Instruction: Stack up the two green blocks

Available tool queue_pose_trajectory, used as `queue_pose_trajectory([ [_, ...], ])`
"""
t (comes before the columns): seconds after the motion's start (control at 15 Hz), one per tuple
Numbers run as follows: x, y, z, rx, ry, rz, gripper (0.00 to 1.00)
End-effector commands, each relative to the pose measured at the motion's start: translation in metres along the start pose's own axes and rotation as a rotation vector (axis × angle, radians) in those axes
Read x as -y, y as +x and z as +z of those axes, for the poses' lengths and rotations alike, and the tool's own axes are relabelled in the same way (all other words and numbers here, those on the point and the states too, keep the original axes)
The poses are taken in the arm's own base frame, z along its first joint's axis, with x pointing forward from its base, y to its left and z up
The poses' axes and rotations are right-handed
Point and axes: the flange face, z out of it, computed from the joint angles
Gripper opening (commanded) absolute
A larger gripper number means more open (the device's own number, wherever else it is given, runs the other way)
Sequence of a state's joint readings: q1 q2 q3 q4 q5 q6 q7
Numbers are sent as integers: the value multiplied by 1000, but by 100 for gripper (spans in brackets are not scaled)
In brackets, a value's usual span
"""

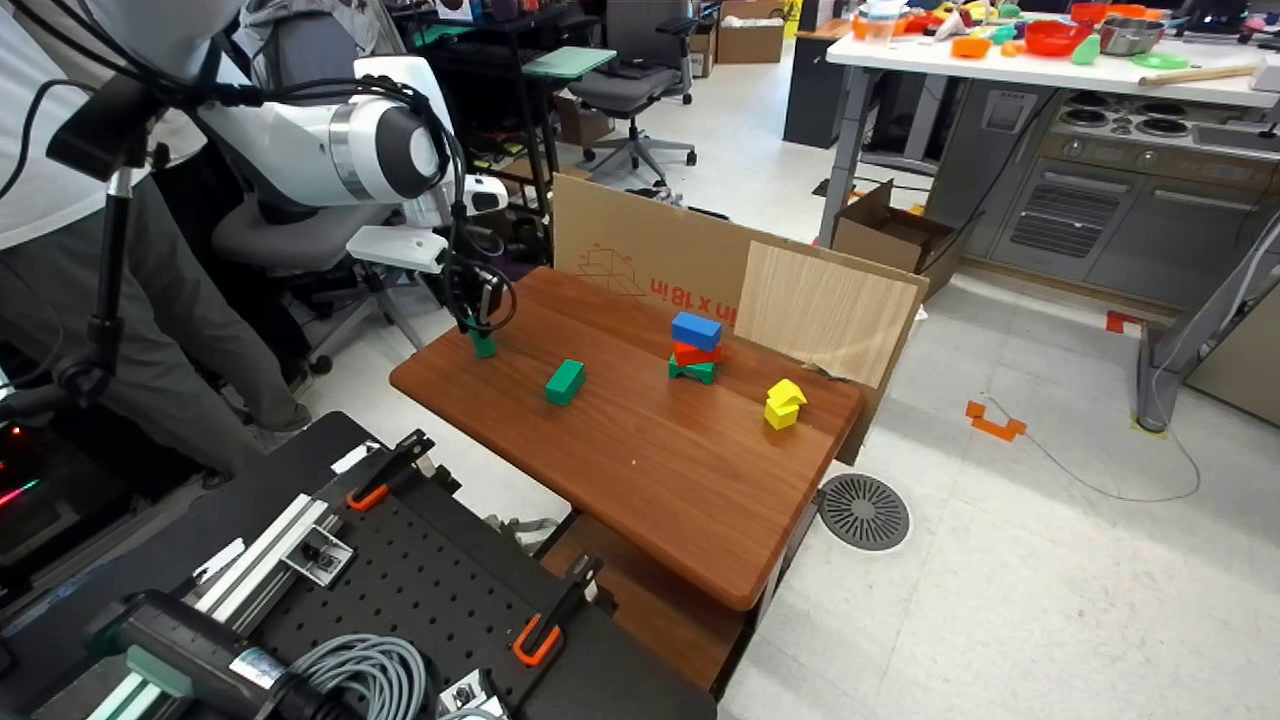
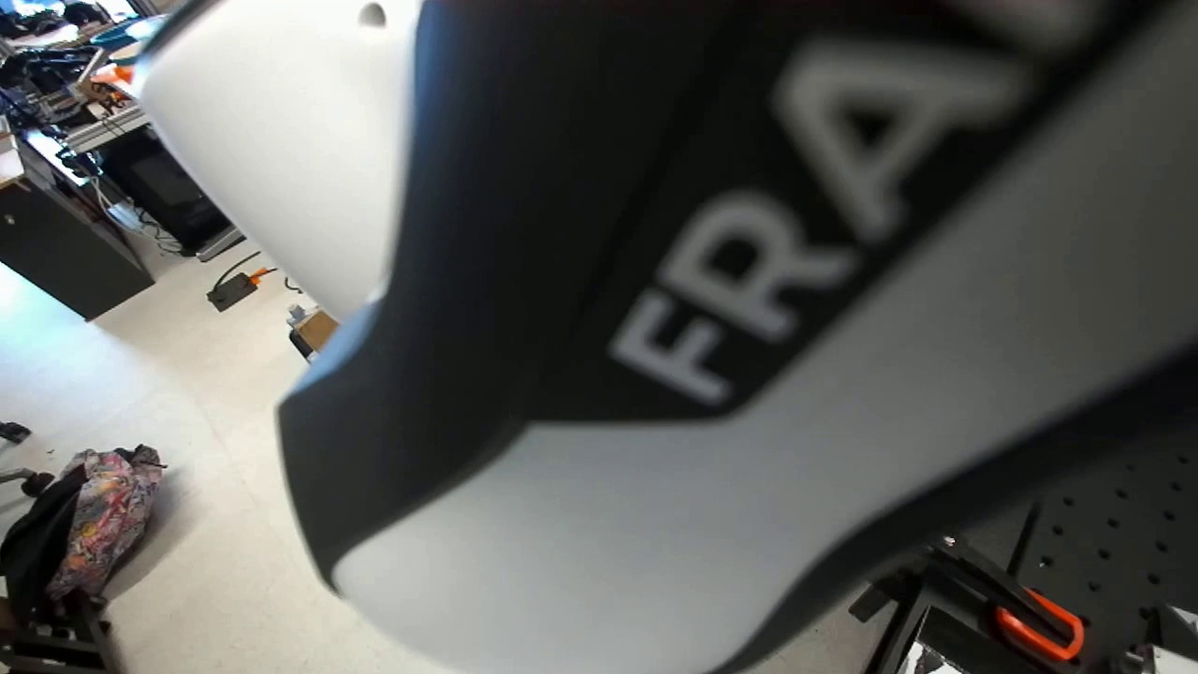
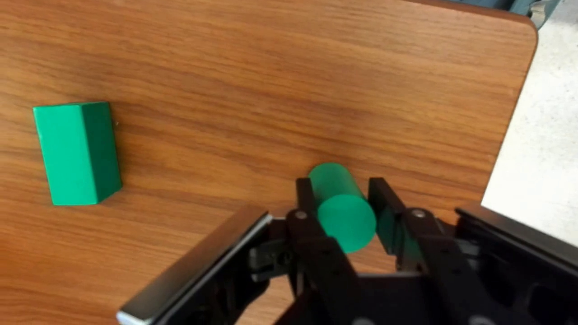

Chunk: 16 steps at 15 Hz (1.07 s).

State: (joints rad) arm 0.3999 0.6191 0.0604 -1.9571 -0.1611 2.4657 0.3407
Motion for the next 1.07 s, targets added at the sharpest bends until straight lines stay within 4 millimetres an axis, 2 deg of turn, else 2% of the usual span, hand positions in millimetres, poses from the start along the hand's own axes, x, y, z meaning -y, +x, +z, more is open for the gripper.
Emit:
queue_pose_trajectory([
  [0.0,-8,2,-6,3,-38,17,9],
  [0.33,-45,-8,-30,30,-20,45,9],
  [0.53,-80,-15,-52,61,-3,76,9],
  [0.73,-116,-12,-69,88,5,124,9],
  [1.0,-154,-6,-72,125,22,199,9],
])
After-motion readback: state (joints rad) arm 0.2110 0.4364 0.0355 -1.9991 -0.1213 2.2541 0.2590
